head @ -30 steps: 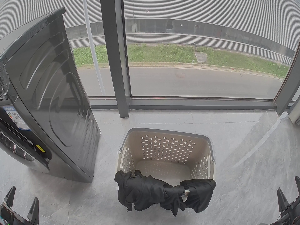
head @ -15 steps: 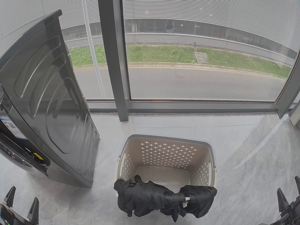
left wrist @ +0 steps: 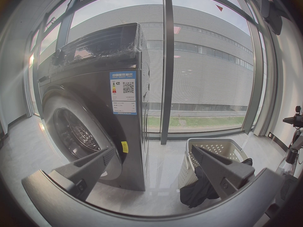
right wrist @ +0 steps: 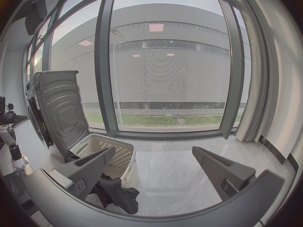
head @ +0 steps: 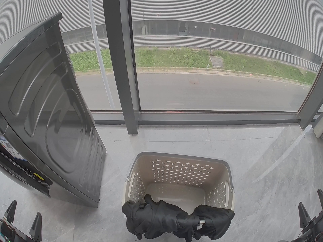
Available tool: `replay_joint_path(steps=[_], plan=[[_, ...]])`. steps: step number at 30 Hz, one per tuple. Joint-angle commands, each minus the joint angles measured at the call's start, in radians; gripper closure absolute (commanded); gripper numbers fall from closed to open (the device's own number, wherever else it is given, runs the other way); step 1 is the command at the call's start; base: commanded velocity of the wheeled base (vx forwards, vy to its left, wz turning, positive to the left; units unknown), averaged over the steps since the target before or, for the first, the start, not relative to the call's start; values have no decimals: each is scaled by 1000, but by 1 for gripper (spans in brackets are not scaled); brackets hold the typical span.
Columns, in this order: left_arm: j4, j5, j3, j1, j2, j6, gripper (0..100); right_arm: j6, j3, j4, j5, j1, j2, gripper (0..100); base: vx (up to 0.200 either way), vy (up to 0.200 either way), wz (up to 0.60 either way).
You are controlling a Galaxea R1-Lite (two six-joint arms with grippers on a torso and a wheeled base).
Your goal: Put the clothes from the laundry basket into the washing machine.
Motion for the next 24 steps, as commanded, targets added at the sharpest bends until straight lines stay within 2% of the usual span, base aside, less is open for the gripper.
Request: replay_joint_path(steps=[1,10,21,24], plan=[[0,0,15,0,-13,-1,0,-1,18,-1,0,0,-16,0,0,-200,0],[0,0,15,0,-13,-1,0,-1,18,-1,0,0,-16,0,0,-200,0],[0,0,15,0,-13,-1,0,-1,18,-1,0,0,-16,0,0,0,0],[0,0,15,0,-13,-1,0,-1,18,-1,0,0,-16,0,200,0,0]])
